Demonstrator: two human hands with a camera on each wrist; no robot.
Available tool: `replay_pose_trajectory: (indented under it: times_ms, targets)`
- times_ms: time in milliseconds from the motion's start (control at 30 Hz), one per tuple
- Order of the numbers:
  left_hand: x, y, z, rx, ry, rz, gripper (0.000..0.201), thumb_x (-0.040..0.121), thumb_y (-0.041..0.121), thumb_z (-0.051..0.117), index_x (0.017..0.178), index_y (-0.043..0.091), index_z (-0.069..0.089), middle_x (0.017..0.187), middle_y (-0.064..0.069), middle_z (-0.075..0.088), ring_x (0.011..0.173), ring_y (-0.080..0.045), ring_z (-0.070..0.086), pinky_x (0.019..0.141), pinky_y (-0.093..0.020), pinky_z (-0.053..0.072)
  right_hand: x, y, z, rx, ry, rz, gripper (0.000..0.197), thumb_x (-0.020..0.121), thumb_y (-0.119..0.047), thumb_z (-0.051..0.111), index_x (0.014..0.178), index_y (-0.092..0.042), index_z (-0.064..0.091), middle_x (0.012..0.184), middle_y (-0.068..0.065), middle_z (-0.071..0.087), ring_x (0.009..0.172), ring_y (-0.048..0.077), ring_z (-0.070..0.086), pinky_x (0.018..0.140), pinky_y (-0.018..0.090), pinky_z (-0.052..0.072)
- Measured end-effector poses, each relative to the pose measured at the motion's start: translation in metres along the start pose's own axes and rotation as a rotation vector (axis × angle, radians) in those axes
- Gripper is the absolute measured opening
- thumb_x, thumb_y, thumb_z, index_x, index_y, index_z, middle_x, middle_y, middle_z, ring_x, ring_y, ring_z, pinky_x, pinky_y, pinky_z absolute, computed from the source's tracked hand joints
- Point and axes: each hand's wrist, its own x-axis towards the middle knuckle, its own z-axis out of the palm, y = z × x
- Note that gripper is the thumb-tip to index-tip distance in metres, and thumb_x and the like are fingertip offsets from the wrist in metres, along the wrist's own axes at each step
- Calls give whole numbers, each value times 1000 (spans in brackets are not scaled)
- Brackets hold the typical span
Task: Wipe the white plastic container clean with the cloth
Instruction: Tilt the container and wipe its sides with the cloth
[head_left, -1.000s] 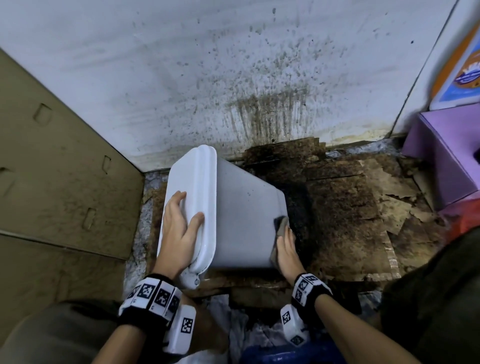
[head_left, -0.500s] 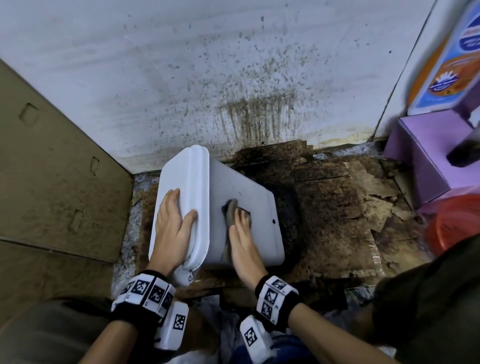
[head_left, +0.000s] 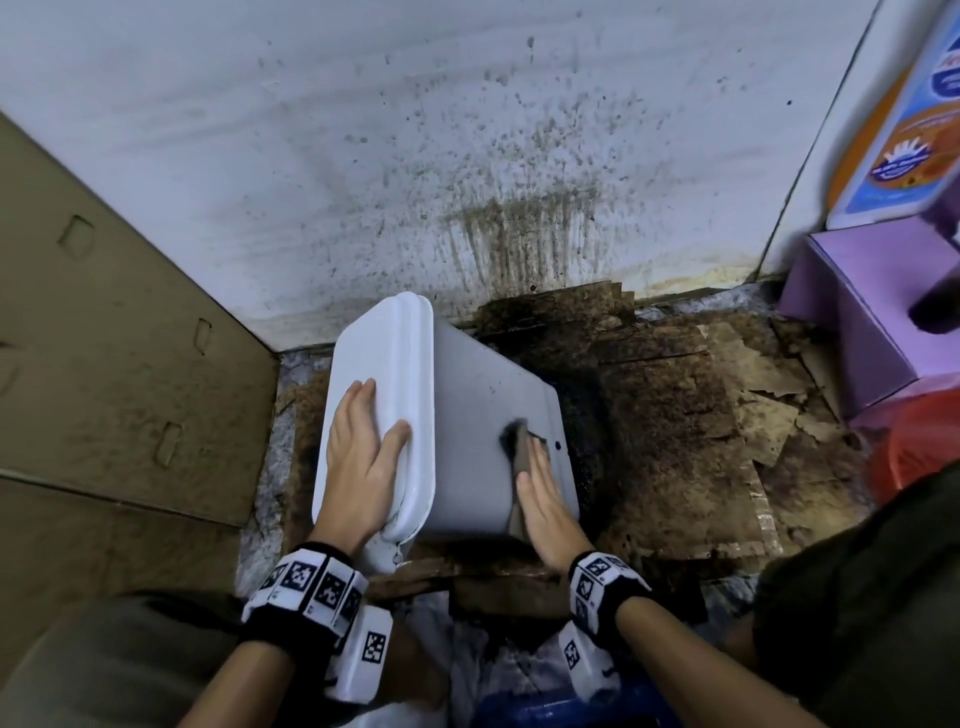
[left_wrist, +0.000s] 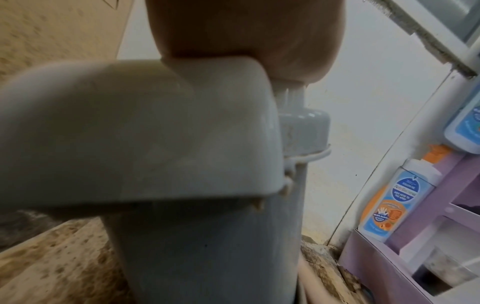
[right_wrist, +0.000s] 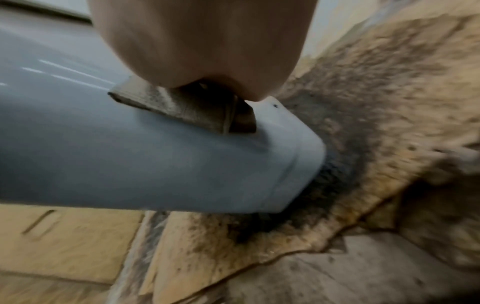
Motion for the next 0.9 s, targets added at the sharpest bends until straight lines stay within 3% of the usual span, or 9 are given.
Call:
replay_pose_trajectory:
  times_ms: [67,133,200,333,500,633,733,900]
  targets:
    - [0,-1,0,-11,-1,5,74,93,53,38,156,17,25,162,-2,22,150,-14,16,122,-30,10,3,17,-6,38,-20,146,53,111,-28,17,155,-21,-10,166,-2,-17,150,3,-16,116,12,-14]
    - [0,0,1,-13,-4,11,78,90,58,37,156,18,24,162,-1,22,150,-13,16,122,-30,10,7,22,-10,102,-31,246,54,111,-31,15,157,-22,-10,166,-3,-17,152,6,-15,122,25,-11]
    - [1,-1,1,-7,-4,8,76,92,55,37,156,17,24,162,-2,21,150,-14,15,122,-31,10,11,19,-10,124,-26,274,54,111,-32,14,158,-20,-9,166,-5,-15,153,9,-14,124,29,-10]
    - [3,-3,1,20,-3,7,85,87,63,31,156,14,25,162,-5,21,151,-16,15,123,-32,10,9,5,-2,77,15,145,50,111,-26,15,156,-21,-6,166,-4,-12,153,8,-12,123,25,-9]
    - [5,-5,3,26,10,18,87,86,63,30,155,10,27,162,-8,23,152,-19,15,125,-38,12,-3,-44,8,67,24,-80,48,110,-31,19,152,-33,-4,164,-17,-8,152,-1,-9,126,26,-3]
    - [5,-4,4,32,-3,11,87,86,64,28,156,12,25,163,-6,20,152,-18,13,125,-40,13,-16,-85,11,-11,29,-254,49,110,-33,20,153,-42,-3,161,-29,-7,150,-7,-7,121,17,-2]
    - [4,-1,6,29,-14,13,87,87,65,27,157,13,23,164,-4,18,153,-16,11,126,-43,13,-21,-98,7,-60,-1,-263,51,110,-36,18,152,-48,-8,160,-32,-11,148,-11,-10,119,22,0]
    - [4,-2,8,30,-10,10,88,87,66,27,158,15,22,166,-3,16,154,-14,8,126,-44,13,-3,-98,7,-56,15,-271,53,110,-33,18,156,-38,-9,163,-26,-14,149,-7,-15,124,26,-4]
